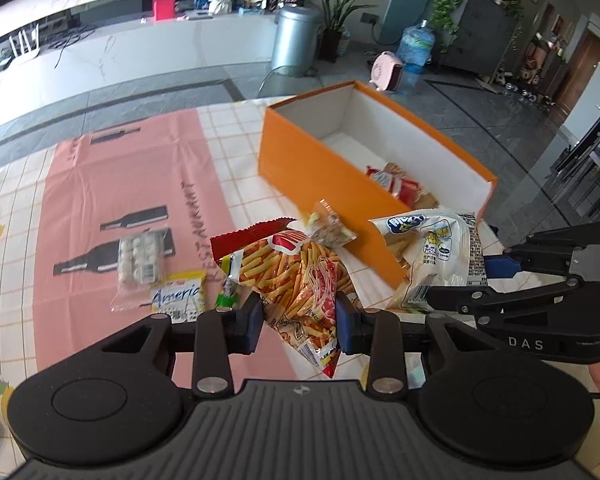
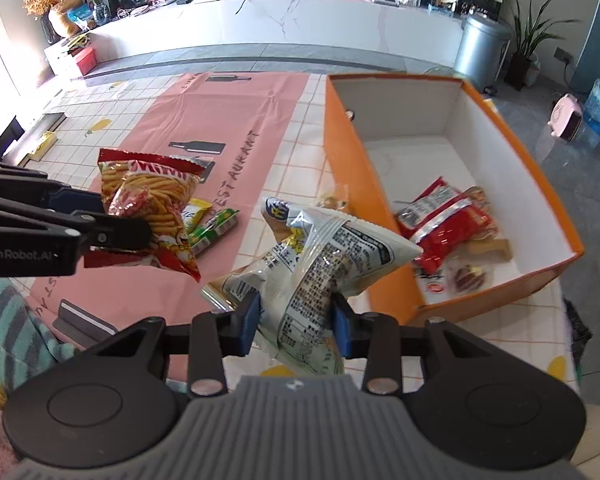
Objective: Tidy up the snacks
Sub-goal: 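Lift and carry the Mimi bag and white bag over the orange box with both tools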
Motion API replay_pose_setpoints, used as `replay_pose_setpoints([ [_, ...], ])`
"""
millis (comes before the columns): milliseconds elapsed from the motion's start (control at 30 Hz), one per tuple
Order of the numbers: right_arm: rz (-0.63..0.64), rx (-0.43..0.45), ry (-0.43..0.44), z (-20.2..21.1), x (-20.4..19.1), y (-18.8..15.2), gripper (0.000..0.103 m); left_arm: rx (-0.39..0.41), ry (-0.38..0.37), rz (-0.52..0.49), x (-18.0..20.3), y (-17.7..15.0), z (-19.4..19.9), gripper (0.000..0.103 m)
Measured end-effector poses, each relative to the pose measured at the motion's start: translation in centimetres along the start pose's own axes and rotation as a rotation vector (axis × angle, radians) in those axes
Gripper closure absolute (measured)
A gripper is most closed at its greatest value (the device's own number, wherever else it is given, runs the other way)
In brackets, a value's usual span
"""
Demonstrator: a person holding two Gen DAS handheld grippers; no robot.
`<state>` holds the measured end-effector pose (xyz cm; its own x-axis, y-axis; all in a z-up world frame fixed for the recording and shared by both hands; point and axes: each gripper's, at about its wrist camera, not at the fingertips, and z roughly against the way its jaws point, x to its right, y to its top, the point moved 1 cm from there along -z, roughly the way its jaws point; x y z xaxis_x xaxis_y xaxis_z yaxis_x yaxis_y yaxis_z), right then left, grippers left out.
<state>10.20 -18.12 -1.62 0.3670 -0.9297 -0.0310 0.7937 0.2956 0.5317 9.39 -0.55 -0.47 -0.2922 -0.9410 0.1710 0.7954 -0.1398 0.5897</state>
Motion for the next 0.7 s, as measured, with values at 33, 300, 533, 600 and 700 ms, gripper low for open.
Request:
replay_pose_setpoints([
  [33, 0.008, 0.004, -0.011, 0.5, 0.3, 0.1, 0.067, 0.007, -0.005, -0.010, 0.4, 0.2, 0.2, 0.063],
  [300, 0.095, 0.036, -0.097, 3.3, 2.0, 1.7, 0.067, 0.040, -0.033, -0.088, 3.0, 2.9, 0.6, 0.063],
  [533, 0.149, 0.034, -0.168, 3.5, 4.1, 4.0, 0.067, 0.060, -0.033, -0.169, 5.2, 5.6, -0.3, 0.063],
  [600, 0.158, 0.027, -0.184, 3.1, 4.7, 4.7, 0.067, 0.059, -0.037, -0.178, 5.6, 6.3, -0.9, 0.063],
  [700, 0.167, 0.014, -0.200, 2.2, 5.7, 5.5, 0.067, 0.051, -0.046, -0.188, 6.0, 7.3, -2.2, 0.063],
])
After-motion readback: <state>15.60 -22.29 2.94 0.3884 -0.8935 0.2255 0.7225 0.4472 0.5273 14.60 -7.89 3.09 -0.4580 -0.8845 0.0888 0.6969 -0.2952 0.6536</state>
